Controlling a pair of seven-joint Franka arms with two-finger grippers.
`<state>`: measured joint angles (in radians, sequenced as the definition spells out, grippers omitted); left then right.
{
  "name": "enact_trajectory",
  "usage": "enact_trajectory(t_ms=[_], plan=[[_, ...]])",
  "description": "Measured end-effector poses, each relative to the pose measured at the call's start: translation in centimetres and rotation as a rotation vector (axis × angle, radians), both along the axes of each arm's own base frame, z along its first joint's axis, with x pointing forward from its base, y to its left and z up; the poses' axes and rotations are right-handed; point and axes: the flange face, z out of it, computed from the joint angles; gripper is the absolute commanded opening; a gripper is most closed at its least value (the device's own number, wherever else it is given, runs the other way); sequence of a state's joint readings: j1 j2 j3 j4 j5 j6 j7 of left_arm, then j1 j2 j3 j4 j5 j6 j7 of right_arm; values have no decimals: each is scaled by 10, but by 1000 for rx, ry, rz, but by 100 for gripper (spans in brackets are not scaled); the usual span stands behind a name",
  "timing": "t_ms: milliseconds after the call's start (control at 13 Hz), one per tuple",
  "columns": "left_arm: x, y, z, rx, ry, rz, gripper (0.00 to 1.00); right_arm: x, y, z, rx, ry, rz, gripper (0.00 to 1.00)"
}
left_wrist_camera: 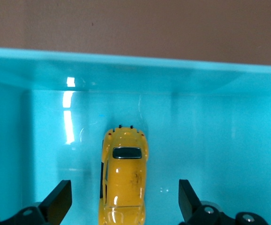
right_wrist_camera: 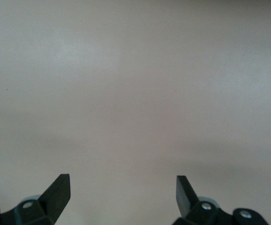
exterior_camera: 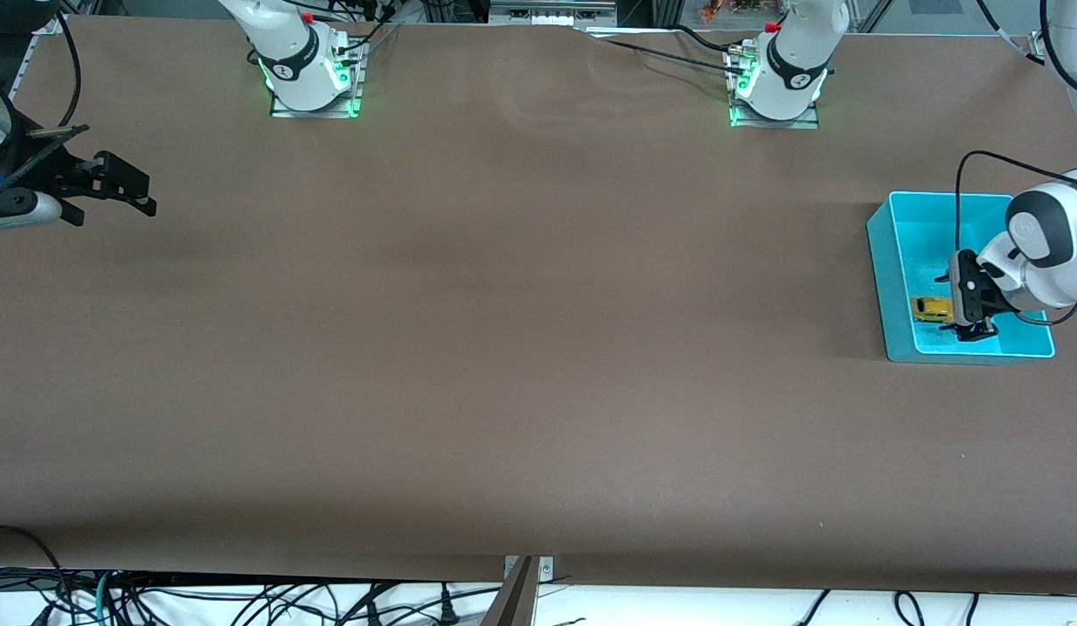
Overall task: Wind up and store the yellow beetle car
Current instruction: 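Open the left gripper to release the car in the tray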
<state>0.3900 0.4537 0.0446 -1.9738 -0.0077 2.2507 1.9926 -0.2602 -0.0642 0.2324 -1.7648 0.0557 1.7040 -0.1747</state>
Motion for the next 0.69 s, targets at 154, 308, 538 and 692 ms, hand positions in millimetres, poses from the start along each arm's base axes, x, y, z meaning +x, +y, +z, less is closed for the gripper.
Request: enact_trajectory(t_ms=[154,308,538,692], plan=[[-4,-2,21,-16,30,7,100,0,0,0,0,0,0,100],[-8,-5,38,-23,56,44,100,0,0,0,0,0,0,100],[-7,-22,68,-17,91,133,100,0,0,0,0,0,0,100],[4,-58,107,-1,116,222,100,0,0,0,0,0,-1,100]])
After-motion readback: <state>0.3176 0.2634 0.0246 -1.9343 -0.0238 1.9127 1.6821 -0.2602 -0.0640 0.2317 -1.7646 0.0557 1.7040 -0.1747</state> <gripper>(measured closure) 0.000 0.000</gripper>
